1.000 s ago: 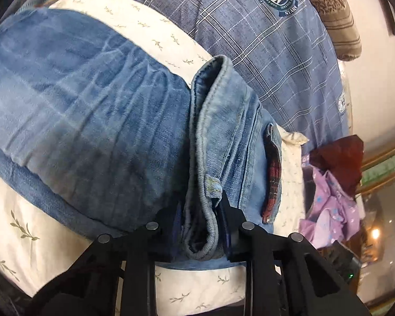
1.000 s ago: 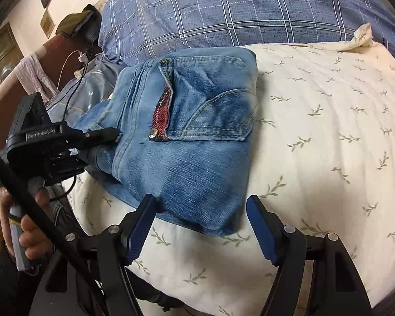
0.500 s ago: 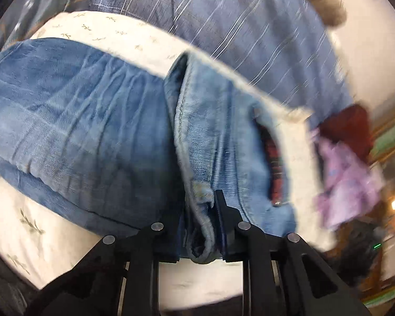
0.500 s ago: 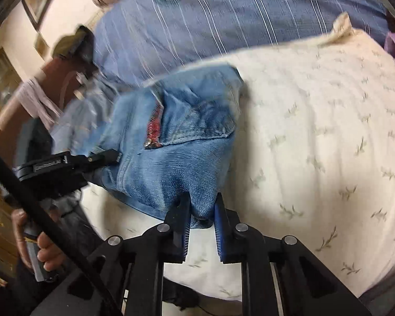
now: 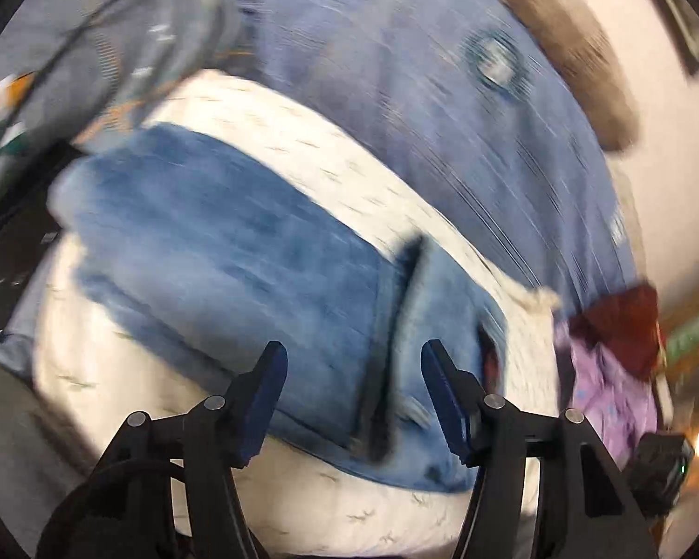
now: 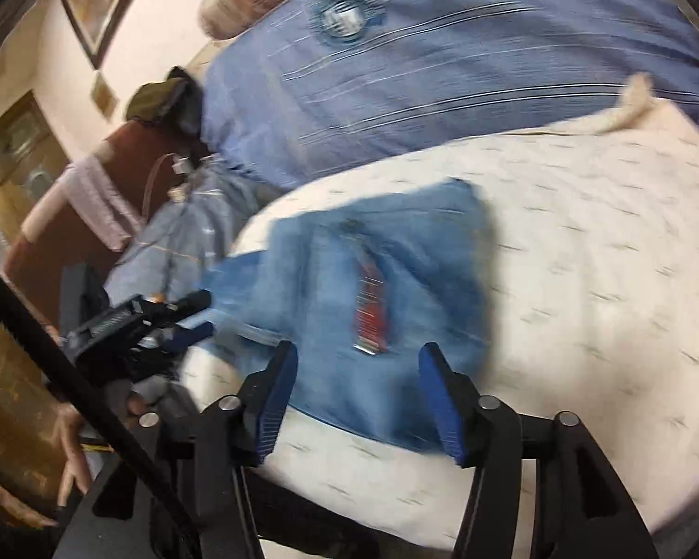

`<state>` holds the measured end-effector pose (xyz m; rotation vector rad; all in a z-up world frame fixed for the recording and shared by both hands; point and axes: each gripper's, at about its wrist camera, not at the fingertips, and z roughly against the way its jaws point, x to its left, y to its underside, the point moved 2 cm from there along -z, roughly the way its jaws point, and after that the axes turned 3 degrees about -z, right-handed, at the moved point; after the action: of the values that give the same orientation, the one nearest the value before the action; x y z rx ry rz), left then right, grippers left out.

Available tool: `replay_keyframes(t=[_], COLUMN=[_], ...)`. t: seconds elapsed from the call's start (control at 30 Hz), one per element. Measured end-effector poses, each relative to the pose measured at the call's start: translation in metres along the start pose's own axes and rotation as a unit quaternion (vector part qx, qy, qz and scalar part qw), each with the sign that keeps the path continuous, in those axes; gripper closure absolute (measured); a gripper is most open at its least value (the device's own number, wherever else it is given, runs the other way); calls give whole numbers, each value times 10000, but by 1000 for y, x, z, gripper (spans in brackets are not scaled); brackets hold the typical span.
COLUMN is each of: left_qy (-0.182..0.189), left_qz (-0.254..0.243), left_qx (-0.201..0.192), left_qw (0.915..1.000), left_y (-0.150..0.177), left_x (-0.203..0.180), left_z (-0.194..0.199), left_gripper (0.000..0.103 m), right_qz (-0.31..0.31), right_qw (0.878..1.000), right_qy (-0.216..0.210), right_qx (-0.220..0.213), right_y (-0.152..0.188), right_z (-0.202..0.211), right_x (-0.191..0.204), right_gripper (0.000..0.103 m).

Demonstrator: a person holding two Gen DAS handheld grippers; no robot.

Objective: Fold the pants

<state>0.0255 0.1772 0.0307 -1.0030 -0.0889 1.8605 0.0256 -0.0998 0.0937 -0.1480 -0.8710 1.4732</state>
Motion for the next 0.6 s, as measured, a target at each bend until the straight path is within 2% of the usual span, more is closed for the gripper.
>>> replay_keyframes(t=[0.03, 0.1, 0.17, 0.27, 0.43, 0.5, 0.6], left_qy=[-164, -236, -253, -36, -3, -3, -148], left_qz=[235, 644, 1112, 1549, 1976, 2057, 2115], left_qx=[4, 21, 99, 149, 222, 242, 206], left_qw=[9996, 9976, 9934, 9878, 9800, 9783, 9771], left_y=[-4, -11, -13, -15, -17, -22, -28], left_x=[11, 33, 57, 86, 118, 123, 126], left_z=[3, 5, 6, 8, 3, -2, -13], left_gripper=[41, 41, 41, 41, 42, 41, 42], right_qz=[11, 83, 131, 147, 139, 157, 108], right_qw=[9998, 9989, 9976, 9949, 9887, 9875, 9856], right_qy=[-146, -370, -475, -583, -651, -469, -40], right_qx=[93, 292, 493, 815, 1342, 1497, 1687], right_y=[-8, -19, -29, -41, -44, -42, -38], right_z=[-10, -32, -60, -106, -177, -198, -219], right_x=[9, 29, 50, 76, 113, 119, 116], right_gripper=[46, 45, 28, 28, 28, 31, 52])
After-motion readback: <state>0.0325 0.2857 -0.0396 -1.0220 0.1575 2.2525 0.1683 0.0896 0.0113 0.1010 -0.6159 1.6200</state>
